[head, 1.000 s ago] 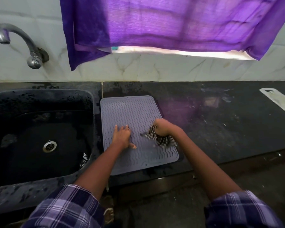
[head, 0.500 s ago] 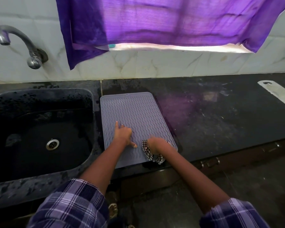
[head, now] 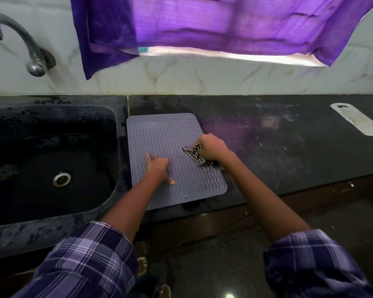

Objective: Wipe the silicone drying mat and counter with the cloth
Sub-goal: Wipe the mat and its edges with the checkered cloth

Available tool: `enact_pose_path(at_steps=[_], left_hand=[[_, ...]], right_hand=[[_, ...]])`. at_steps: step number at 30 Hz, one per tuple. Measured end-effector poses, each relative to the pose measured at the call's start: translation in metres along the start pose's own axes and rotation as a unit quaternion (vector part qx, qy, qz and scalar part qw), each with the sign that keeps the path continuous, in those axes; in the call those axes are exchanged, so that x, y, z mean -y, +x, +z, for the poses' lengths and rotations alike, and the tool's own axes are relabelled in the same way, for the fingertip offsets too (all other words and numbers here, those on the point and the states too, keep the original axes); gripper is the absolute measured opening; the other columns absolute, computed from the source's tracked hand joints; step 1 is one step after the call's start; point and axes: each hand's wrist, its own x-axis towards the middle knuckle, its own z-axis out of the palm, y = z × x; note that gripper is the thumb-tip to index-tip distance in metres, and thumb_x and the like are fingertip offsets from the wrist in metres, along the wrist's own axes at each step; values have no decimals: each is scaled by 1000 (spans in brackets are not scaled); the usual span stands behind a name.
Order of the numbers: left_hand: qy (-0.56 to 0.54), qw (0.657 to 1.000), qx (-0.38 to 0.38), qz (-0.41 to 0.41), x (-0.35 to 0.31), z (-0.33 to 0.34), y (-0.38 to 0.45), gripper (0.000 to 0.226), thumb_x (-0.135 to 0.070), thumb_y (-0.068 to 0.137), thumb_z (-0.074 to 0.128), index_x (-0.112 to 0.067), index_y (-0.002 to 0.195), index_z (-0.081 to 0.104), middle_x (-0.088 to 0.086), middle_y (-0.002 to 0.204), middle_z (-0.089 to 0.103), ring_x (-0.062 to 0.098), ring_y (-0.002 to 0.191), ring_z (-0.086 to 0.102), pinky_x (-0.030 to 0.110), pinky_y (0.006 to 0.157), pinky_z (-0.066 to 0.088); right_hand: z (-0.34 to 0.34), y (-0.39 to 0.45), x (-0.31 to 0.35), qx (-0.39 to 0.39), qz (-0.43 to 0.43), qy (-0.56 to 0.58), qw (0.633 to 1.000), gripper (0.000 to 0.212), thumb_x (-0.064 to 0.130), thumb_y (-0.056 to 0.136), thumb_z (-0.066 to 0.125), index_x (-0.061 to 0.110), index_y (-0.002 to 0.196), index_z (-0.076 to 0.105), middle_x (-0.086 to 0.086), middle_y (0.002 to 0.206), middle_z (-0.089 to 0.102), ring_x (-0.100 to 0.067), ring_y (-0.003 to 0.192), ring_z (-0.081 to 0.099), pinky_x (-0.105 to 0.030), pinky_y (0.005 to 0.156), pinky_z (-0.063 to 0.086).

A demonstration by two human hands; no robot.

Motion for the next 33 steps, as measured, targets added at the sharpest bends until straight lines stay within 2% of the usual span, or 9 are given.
enact_pose_path(at_steps=[1, 3, 8, 15, 17, 20, 22, 28, 33], left_hand=[[-2, 1000, 0, -2, 0, 0, 0, 73, -57, 68, 74, -10, 121, 59, 12, 136, 53, 29, 140, 33, 55, 120, 5], [3, 1000, -5, -6, -1, 0, 0, 72, -57, 69, 75, -9, 121, 59, 12, 137, 53, 29, 141, 32, 54, 120, 7], [30, 1000, -6, -5, -3, -1, 0, 82, -59, 71, 71, -7, 130, 50, 13, 140, 50, 30, 141, 32, 55, 119, 8], [44, 999, 10, -2, -4, -3, -1, 80, -61, 72, 70, -8, 128, 51, 13, 138, 51, 31, 139, 35, 58, 118, 7], [40, 999, 13, 1, -3, -1, -1, 79, -60, 72, 70, -7, 128, 51, 13, 138, 51, 32, 139, 34, 59, 118, 7], [36, 999, 14, -1, -4, -3, 0, 74, -56, 73, 71, -7, 125, 53, 12, 134, 54, 32, 138, 36, 59, 117, 7], [45, 999, 10, -2, -5, -4, 0, 66, -50, 77, 71, -8, 125, 54, 12, 133, 55, 31, 137, 37, 60, 118, 7], [105, 994, 16, 7, -8, -7, 0, 85, -65, 71, 68, -10, 133, 47, 11, 140, 50, 32, 140, 34, 63, 115, 5], [109, 994, 25, -1, -8, -8, 0, 92, -67, 71, 66, -12, 140, 41, 10, 148, 43, 33, 146, 24, 65, 114, 2]], right_hand=[[6, 3, 6, -23, 2, -13, 1000, 34, 1, 87, 45, 8, 112, 67, -18, 115, 64, -35, 108, 60, -42, 88, 51], [32, 2, 14, -3, -5, -52, 999, 40, 3, 89, 49, 14, 126, 61, -17, 126, 60, -34, 117, 58, -43, 96, 49], [92, -27, 11, 90, -14, -66, 994, 30, 15, 99, 42, 5, 124, 57, -19, 129, 55, -34, 118, 55, -41, 97, 46], [86, -58, -3, 195, -36, -137, 970, 33, 4, 95, 43, -3, 126, 52, -20, 132, 54, -36, 122, 53, -44, 100, 45], [75, -57, -2, 174, -35, -169, 970, 32, 4, 96, 42, -1, 126, 53, -18, 132, 56, -34, 122, 53, -43, 101, 44], [72, -50, 17, 44, -59, -175, 982, 26, 12, 96, 47, 4, 117, 59, -13, 122, 62, -29, 119, 53, -41, 95, 45], [89, -54, 33, 1, -108, -168, 980, 27, 13, 95, 48, 5, 118, 60, -12, 123, 61, -29, 122, 47, -42, 96, 42], [126, -74, 3, 34, -138, -163, 976, 36, 14, 98, 40, 10, 132, 50, -13, 132, 46, -32, 123, 41, -43, 92, 42], [112, -72, -26, 62, 8, -169, 984, 30, 10, 96, 44, 7, 122, 59, -12, 131, 54, -31, 123, 47, -44, 97, 44]])
